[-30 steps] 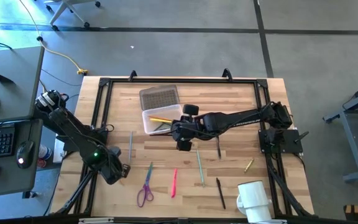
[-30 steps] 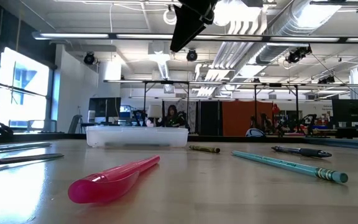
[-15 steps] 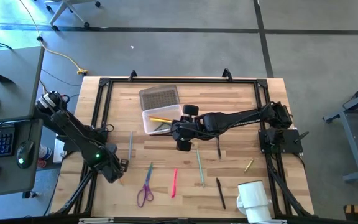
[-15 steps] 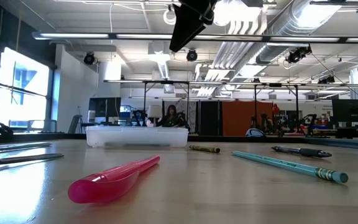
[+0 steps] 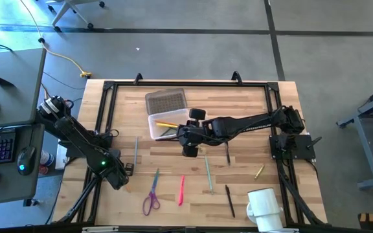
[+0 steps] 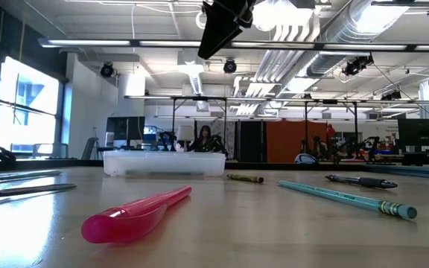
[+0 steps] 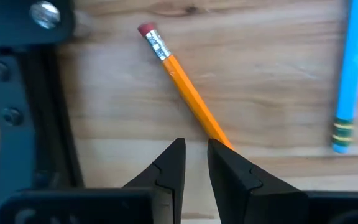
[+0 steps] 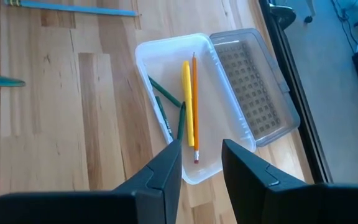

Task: Pick & place school supplies into a supply box
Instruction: Put the orange pencil into the transparent supply box

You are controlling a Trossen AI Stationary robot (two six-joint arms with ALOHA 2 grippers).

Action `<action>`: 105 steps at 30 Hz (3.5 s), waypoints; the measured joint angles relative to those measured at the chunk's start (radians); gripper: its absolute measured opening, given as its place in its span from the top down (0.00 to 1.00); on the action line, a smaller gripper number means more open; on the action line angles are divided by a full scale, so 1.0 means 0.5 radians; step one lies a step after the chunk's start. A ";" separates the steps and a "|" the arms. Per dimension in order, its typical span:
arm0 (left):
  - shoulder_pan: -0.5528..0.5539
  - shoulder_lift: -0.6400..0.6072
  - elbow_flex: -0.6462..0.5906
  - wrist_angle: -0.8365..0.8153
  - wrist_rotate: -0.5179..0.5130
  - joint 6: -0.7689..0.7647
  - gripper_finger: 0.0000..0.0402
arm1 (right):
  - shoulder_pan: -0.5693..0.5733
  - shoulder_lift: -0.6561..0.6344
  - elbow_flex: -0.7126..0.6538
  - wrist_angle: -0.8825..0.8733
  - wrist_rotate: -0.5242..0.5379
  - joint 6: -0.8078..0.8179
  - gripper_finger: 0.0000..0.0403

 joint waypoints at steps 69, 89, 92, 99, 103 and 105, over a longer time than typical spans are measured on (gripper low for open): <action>0.171 -0.013 -0.122 0.213 0.032 -0.054 0.74 | -0.249 0.002 -0.341 0.579 -0.352 -0.407 0.75; 0.169 -0.005 -0.132 0.022 -0.276 0.167 0.75 | -0.249 0.000 -0.341 0.579 -0.390 -0.392 0.75; 0.170 -0.005 -0.134 0.011 -0.295 0.174 0.80 | -0.249 0.000 -0.341 0.579 -0.423 -0.389 0.75; 0.171 -0.010 -0.169 0.006 -0.462 0.226 0.97 | -0.242 0.000 -0.341 0.578 -0.510 -0.357 0.75; 0.171 -0.020 -0.176 0.033 -0.664 0.236 0.93 | -0.234 0.000 -0.341 0.576 -0.616 -0.303 0.75; 0.172 -0.038 -0.180 0.043 -0.749 0.269 0.94 | -0.221 0.000 -0.341 0.562 -0.635 -0.310 0.75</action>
